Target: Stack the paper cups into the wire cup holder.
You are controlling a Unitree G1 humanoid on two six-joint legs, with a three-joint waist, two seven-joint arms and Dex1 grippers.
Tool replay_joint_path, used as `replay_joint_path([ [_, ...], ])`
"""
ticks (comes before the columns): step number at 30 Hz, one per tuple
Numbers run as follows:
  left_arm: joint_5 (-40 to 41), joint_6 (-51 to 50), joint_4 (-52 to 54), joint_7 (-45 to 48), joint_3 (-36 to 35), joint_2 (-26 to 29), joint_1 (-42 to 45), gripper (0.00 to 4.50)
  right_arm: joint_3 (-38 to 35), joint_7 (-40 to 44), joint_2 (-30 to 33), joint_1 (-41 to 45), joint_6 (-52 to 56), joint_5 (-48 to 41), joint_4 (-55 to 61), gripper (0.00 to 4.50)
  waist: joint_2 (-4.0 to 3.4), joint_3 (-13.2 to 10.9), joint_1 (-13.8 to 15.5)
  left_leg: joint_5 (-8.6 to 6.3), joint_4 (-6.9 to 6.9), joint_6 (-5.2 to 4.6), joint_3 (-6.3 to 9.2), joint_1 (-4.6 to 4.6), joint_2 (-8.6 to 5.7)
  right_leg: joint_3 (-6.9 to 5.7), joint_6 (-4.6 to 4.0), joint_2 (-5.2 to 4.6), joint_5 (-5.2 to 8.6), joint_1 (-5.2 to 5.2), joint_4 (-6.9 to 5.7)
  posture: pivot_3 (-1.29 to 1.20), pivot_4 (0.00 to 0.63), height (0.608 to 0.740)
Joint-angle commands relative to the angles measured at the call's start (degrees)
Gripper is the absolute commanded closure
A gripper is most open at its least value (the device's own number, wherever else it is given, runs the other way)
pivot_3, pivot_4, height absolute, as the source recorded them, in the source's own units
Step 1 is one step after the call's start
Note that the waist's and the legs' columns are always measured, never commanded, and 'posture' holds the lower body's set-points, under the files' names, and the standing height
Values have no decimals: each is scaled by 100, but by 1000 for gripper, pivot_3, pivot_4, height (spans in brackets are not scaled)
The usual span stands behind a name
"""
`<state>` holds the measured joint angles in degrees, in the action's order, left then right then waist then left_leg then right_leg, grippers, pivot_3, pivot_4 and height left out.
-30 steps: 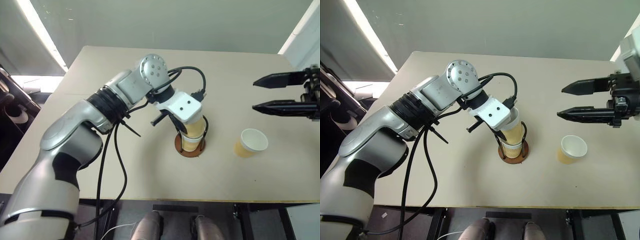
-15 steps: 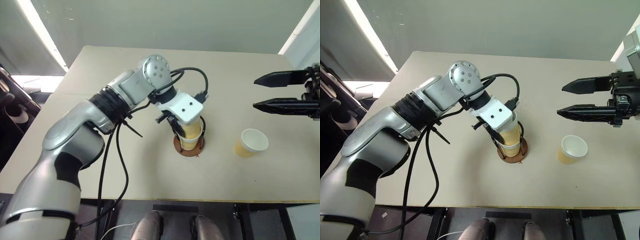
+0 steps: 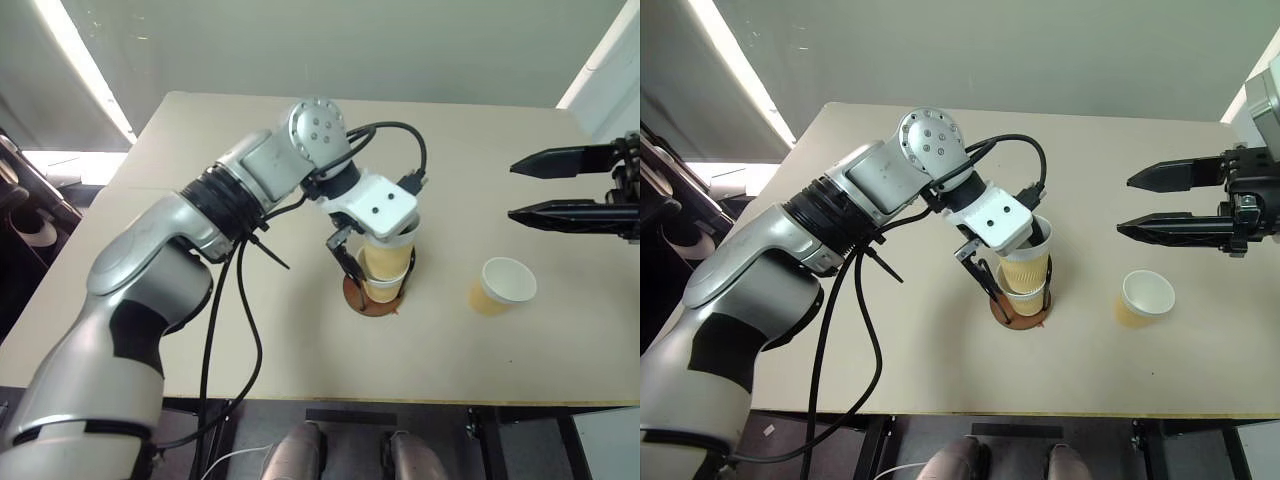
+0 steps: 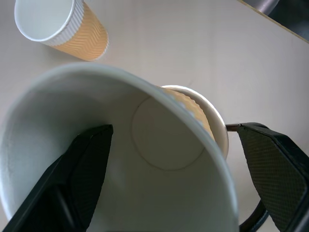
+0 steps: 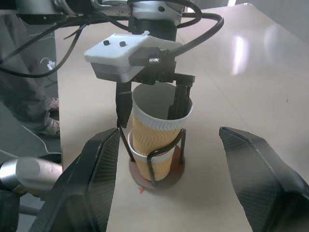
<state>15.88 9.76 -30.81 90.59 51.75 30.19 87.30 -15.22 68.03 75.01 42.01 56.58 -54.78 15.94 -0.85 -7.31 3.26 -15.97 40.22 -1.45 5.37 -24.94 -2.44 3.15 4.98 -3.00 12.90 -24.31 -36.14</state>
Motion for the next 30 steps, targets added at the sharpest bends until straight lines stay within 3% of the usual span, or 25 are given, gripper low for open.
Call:
replay_joint_path([
  [1, 101, -10, 15, 191, -110, 29, 204, 14, -297, 20, 124, 33, -81, -1, 31, 1105, 0, 0, 0, 0, 0, 0, 0, 0, 0, 0, 0, 0, 0, 0, 0, 0, 150, 740],
  [30, 1007, -200, 539, 191, 500, 638, 472, 14, -161, 48, 169, 99, -91, 90, -7, 1105, 0, 0, 0, 0, 1, 0, 0, 0, -1, 0, 0, -1, 0, 0, 2, 0, 150, 740],
])
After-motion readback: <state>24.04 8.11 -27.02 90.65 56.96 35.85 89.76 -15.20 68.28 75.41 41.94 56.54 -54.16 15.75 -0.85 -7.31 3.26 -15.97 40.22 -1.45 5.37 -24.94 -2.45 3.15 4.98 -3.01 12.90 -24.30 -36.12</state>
